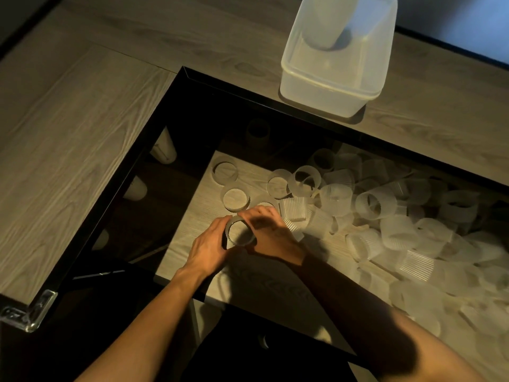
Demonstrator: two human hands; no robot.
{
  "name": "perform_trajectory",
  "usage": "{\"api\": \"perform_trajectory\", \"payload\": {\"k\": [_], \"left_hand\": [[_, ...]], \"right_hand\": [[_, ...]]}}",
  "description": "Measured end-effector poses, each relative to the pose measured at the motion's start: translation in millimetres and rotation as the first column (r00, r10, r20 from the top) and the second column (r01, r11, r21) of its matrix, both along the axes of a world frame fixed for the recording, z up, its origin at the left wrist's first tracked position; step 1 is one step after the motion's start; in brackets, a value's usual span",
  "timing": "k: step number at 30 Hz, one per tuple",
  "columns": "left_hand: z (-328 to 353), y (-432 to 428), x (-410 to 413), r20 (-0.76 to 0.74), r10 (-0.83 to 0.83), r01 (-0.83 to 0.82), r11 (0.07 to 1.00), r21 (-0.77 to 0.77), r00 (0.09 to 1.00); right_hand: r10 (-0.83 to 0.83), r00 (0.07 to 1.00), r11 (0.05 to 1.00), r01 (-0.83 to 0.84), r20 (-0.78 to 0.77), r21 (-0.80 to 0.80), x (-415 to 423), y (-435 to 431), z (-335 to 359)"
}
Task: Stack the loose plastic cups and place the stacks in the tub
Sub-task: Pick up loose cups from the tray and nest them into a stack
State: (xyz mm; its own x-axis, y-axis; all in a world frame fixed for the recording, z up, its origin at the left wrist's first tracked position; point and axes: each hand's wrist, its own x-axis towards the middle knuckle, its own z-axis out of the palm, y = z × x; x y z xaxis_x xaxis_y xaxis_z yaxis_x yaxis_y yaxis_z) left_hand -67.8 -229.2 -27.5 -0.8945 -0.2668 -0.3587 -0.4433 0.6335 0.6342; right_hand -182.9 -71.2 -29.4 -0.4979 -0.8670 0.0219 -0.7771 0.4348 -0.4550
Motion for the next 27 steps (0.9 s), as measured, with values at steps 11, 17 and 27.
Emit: {"api": "perform_trajectory", "payload": {"k": [11,17,27], "left_hand": [[7,-3,11,-0.096,0.076,-0.079,0.997,-0.02,0.992],[41,-15,-5,-0.267,0.106,-0.111,0.994,-0.001,0.958],[39,-30,-47,-0.174,0.094,-0.098,0.995,-0.016,0.98]], "right_hand": [[-0.078,0.996,0.993,0.082,0.041,-0.087,6,0,11],[-0.03,0.99,0.999,0.023,0.141,0.048,-20,-22,56],[-0.085,0.973,0.986,0.052,0.216,0.157,-60,-45,54]]}}
